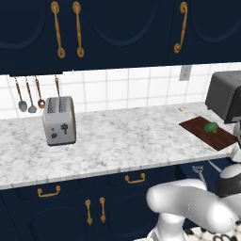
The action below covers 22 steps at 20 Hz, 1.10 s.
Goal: Place the appropriate cutting tool for cutting the broccoli skin on the cutting board.
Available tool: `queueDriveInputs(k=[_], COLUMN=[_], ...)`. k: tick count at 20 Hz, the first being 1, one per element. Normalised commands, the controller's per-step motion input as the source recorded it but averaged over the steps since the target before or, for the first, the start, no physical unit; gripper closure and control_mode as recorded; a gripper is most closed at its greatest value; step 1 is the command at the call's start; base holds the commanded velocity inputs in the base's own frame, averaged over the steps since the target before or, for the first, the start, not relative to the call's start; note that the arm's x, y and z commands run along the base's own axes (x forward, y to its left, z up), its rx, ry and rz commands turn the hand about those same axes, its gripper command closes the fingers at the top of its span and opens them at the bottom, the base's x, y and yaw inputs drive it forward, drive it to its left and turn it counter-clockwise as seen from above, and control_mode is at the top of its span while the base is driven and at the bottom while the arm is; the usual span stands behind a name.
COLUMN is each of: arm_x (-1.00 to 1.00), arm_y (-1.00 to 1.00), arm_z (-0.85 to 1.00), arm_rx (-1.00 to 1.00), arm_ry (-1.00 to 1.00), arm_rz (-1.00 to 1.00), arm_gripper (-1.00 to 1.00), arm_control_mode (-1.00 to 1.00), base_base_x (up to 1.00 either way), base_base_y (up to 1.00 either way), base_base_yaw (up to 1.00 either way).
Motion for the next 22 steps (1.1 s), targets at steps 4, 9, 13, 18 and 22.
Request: queueDriveInputs(k=[4,9,13,18,22], arm_x=[0.24,0.30,0.10,0.00,0.00], arm_y=[-0.04,-0.01,-0.04,-0.10,-0.01], arm_z=[-0.57,-0.59,-0.63,-0.61,-0.54], arm_rx=[0.00,0.00,0.00,0.02,0.00], arm_ry=[0.05,0.00,0.00,0.00,0.00], arm_rz=[0.10,0.13,0.11,0.10,0.10], arm_gripper=[-1.00,-1.00,-1.00,-1.00,-1.00], arm_control_mode=[-1.00,-1.00,-1.00,-1.00,-1.00], base_base_x=[0.00,0.00,0.00,0.00,0.00], base_base_y=[0.00,0.00,0.00,0.00,0.00], base_base_yaw=[0.00,0.00,0.00,0.00,0.00])
